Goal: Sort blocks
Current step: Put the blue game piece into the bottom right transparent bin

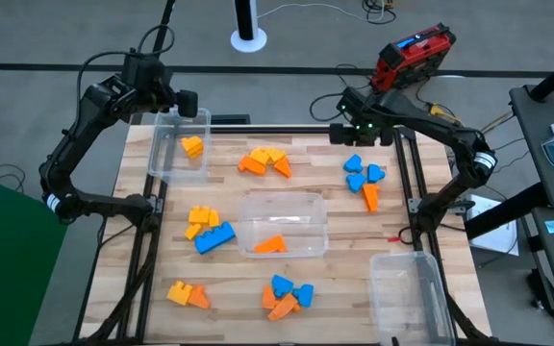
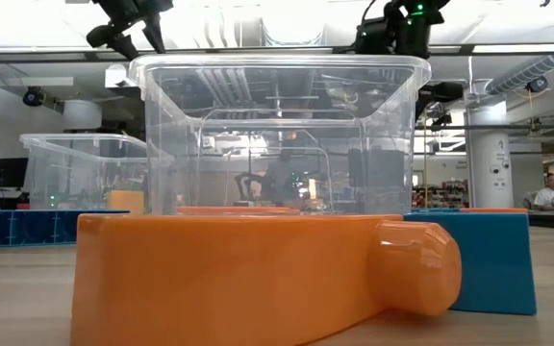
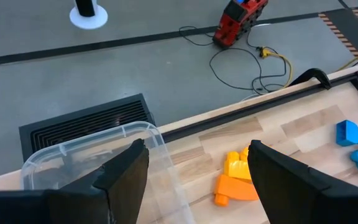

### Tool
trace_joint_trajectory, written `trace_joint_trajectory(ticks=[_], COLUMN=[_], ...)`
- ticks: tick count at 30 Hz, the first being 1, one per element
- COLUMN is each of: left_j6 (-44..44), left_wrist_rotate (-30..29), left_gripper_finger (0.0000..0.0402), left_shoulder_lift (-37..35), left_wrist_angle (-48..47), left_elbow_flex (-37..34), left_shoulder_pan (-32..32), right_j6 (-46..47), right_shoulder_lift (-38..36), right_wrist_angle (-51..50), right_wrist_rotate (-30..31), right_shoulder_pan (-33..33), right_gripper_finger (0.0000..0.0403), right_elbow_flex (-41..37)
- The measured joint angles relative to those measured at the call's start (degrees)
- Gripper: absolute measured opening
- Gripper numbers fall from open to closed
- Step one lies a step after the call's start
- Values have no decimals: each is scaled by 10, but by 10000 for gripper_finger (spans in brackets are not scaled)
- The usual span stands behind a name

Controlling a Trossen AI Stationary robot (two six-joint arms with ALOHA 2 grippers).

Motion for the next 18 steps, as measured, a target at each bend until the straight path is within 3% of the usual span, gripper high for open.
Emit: trace_joint_trajectory(ticks=[10, 18], left_j6=[3, 8], left_wrist_rotate=[-2, -25], left_gripper_finger=[250, 250], left_shoulder_lift=[0, 0], left_wrist_angle=[0, 1], left_elbow_flex=[0, 0], left_shoulder_pan=[0, 0], right_j6=[25, -17], right_shoulder_lift=[65, 145], right_wrist_angle=[0, -36], right_wrist_rotate=[20, 23], right_shoulder_pan=[33, 33], right_gripper_finger=[270, 332], right_elbow_flex=[0, 3])
